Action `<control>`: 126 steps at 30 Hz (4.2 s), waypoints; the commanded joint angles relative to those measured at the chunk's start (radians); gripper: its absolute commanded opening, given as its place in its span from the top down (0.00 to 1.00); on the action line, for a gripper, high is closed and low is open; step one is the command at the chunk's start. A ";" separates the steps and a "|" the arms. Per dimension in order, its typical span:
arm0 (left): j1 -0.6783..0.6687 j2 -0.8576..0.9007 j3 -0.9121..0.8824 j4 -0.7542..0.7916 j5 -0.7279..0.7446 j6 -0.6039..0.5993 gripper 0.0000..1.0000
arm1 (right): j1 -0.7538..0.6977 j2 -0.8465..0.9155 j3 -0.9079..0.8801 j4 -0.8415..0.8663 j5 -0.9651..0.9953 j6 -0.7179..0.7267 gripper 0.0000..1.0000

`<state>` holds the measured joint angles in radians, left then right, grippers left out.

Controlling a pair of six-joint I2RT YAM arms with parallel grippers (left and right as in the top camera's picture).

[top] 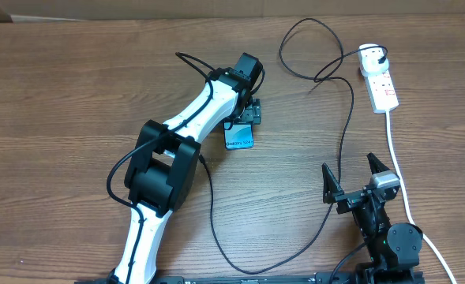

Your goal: Plug charger to phone and switch on socket

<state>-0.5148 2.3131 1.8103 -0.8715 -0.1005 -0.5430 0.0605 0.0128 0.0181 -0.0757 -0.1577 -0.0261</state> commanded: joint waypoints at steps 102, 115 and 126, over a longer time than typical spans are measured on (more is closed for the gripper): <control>-0.023 0.022 -0.086 0.006 0.117 -0.026 0.19 | 0.006 -0.010 -0.010 0.004 -0.003 0.003 0.00; -0.023 0.022 -0.086 0.013 0.116 -0.024 0.27 | 0.006 -0.010 -0.010 0.004 -0.003 0.003 0.00; -0.023 0.022 -0.086 0.013 0.063 0.006 0.19 | 0.006 -0.010 -0.010 0.004 -0.003 0.003 0.00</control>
<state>-0.5247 2.2860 1.7687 -0.8639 -0.0574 -0.5465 0.0605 0.0128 0.0185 -0.0753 -0.1577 -0.0257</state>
